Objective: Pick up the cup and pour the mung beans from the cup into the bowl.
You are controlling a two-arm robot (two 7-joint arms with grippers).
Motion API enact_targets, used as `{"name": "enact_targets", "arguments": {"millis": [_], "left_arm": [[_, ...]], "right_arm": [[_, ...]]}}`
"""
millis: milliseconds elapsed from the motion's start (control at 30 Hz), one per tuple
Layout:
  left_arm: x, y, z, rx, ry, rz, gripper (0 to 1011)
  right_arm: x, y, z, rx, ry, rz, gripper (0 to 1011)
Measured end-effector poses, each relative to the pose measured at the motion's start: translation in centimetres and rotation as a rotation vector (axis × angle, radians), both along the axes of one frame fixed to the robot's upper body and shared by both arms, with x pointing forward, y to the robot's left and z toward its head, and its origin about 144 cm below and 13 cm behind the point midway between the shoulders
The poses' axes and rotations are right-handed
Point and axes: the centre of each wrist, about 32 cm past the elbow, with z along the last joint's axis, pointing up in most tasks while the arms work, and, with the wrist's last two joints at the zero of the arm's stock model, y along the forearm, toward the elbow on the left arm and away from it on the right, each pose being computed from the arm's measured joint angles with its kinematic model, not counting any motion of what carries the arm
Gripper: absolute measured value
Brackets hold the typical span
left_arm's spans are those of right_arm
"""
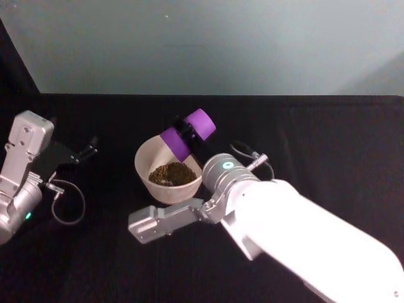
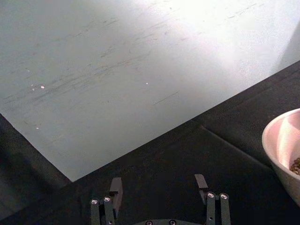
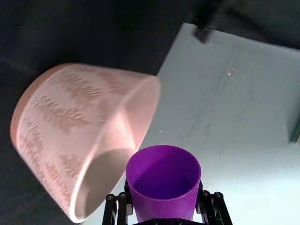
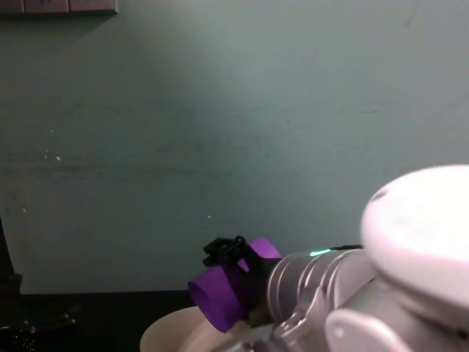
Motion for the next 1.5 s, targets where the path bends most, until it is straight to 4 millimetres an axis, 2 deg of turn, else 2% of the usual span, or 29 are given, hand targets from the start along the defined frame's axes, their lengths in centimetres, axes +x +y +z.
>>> {"name": "enact_targets", "arguments": {"millis": [133, 333, 400, 500, 533, 767, 1000, 1100, 1500], "left_arm": [[0.0, 0.0, 0.0, 0.000, 0.000, 0.000, 1000], [0.0, 0.0, 0.0, 0.000, 0.000, 0.000, 1000], [0.0, 0.0, 0.0, 0.000, 0.000, 0.000, 1000], [0.0, 0.0, 0.0, 0.000, 0.000, 0.000, 1000], [0.0, 0.0, 0.0, 0.000, 0.000, 0.000, 1000], [0.0, 0.0, 0.0, 0.000, 0.000, 0.000, 1000], [0.0, 0.0, 0.0, 0.000, 0.000, 0.000, 1000], [0.0, 0.0, 0.0, 0.000, 0.000, 0.000, 1000], [0.0, 0.0, 0.0, 0.000, 0.000, 0.000, 1000]], "right_arm": [[0.2, -1.2, 0.3, 0.151, 0.045, -0.007, 718], [0.5, -4.7, 0.7, 0.553, 0.139, -0.031, 718], [0.6, -5.5, 0.7, 0.637, 0.160, -0.037, 718], [0.8, -6.8, 0.6, 0.772, 0.199, -0.046, 718], [0.9, -7.8, 0.5, 0.862, 0.228, -0.052, 718], [1.3, -10.5, -0.4, 1.133, 0.327, -0.064, 718], [1.8, -12.6, -2.3, 1.387, 0.456, -0.062, 718], [2.2, -13.6, -3.7, 1.484, 0.522, -0.075, 718], [3.4, -16.7, -8.6, 1.723, 0.728, -0.117, 718]]}}
